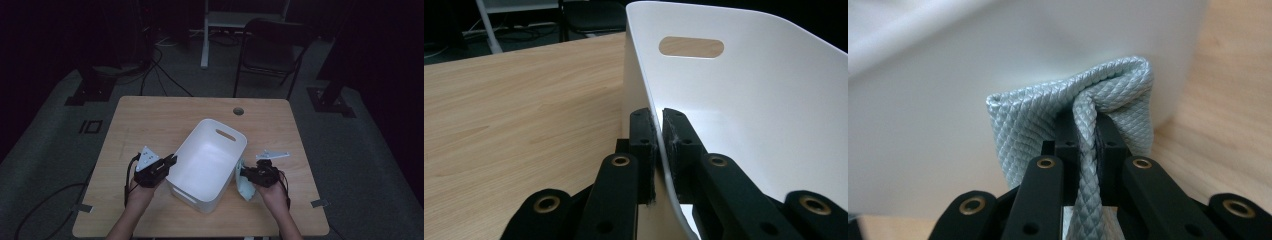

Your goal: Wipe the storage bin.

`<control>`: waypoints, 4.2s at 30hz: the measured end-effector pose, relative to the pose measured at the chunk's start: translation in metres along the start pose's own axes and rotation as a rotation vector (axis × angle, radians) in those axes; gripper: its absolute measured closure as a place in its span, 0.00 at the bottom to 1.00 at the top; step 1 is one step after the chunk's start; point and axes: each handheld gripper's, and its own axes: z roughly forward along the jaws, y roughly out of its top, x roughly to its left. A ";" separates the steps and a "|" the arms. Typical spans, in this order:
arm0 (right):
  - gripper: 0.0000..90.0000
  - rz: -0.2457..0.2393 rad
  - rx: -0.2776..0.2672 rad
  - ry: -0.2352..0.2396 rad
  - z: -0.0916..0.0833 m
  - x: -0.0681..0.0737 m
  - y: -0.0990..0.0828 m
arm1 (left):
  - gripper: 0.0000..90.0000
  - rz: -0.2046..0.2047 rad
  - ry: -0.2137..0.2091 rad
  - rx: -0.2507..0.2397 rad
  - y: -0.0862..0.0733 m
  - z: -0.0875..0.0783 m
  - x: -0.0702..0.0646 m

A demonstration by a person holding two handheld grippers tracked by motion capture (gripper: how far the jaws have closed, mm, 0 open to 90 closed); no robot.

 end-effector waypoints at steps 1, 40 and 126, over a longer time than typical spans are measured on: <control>0.93 -0.005 -0.024 0.022 -0.006 0.004 0.003 | 0.93 0.000 0.001 0.000 0.000 0.000 0.000; 0.93 0.024 0.060 -0.008 0.021 -0.007 -0.013 | 0.93 -0.010 0.000 0.001 0.000 0.000 0.000; 0.93 -0.007 -0.059 0.088 -0.005 0.034 -0.019 | 0.92 -0.021 0.023 -0.011 0.000 0.004 -0.007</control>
